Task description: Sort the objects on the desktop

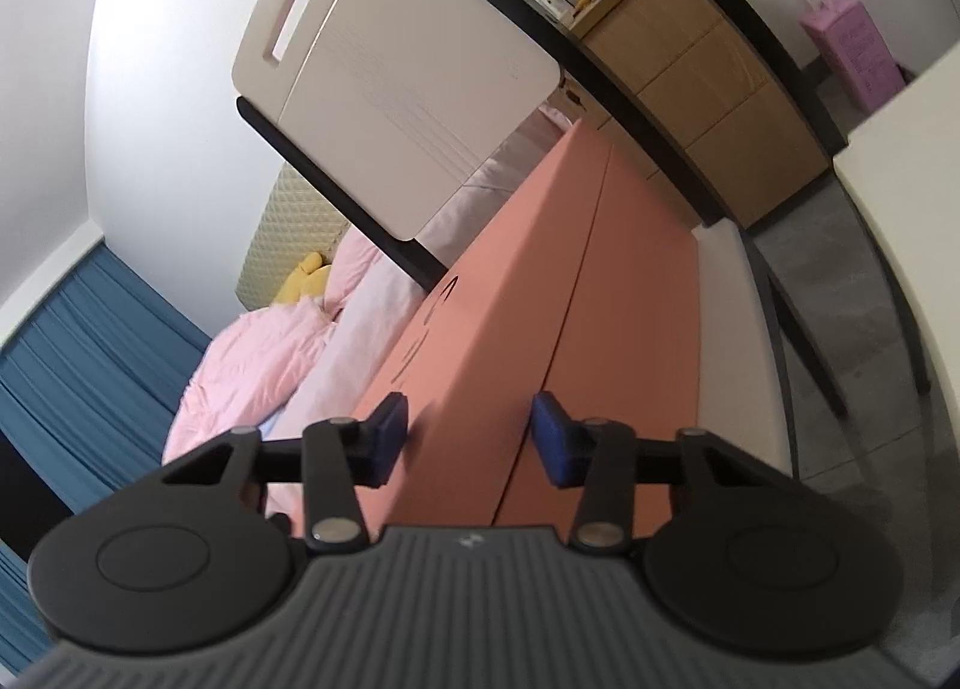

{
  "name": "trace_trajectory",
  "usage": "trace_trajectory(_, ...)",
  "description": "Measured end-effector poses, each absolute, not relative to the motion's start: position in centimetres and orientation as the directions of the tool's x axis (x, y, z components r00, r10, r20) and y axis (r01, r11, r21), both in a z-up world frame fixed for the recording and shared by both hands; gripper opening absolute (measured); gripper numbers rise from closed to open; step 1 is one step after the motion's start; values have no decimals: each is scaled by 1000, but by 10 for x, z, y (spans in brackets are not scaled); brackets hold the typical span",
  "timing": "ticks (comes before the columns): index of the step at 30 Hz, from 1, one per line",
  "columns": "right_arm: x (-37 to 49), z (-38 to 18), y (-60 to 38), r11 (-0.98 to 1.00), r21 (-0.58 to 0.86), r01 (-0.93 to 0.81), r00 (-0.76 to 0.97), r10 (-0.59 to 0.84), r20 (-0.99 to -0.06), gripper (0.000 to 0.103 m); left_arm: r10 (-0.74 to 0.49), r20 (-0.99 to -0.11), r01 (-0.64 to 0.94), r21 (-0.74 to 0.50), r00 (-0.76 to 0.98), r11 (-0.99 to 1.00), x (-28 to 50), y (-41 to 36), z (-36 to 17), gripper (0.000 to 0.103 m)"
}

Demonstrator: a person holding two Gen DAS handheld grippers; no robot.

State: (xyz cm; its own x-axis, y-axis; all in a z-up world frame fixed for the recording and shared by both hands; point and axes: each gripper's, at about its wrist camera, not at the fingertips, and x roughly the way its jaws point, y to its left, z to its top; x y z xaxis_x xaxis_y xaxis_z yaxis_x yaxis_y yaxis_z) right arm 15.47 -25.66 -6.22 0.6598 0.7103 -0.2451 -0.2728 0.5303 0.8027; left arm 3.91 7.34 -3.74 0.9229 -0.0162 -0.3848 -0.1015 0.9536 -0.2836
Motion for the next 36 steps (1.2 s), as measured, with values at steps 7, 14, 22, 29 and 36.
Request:
trace_trajectory(7,149,-63,-257,574,773,-270,658,696,-288,37,-51,-404,-43,-220,913,975,41,58,-42,90)
trace_trajectory(14,149,-68,-258,594,762,-259,656,687,-313,26,-63,-428,-16,-178,901,984,42,49,-46,92)
trace_trajectory(22,149,-67,-253,645,709,-284,671,663,-334,26,-71,-451,11,-134,890,991,43,39,-49,93)
trace_trajectory(29,138,-53,-243,720,609,-333,711,616,-339,28,-84,-418,46,-100,905,994,35,33,-43,93)
trace_trajectory(36,114,-24,-227,806,454,-380,776,545,-317,28,-114,-317,95,-73,941,993,3,27,-22,94)
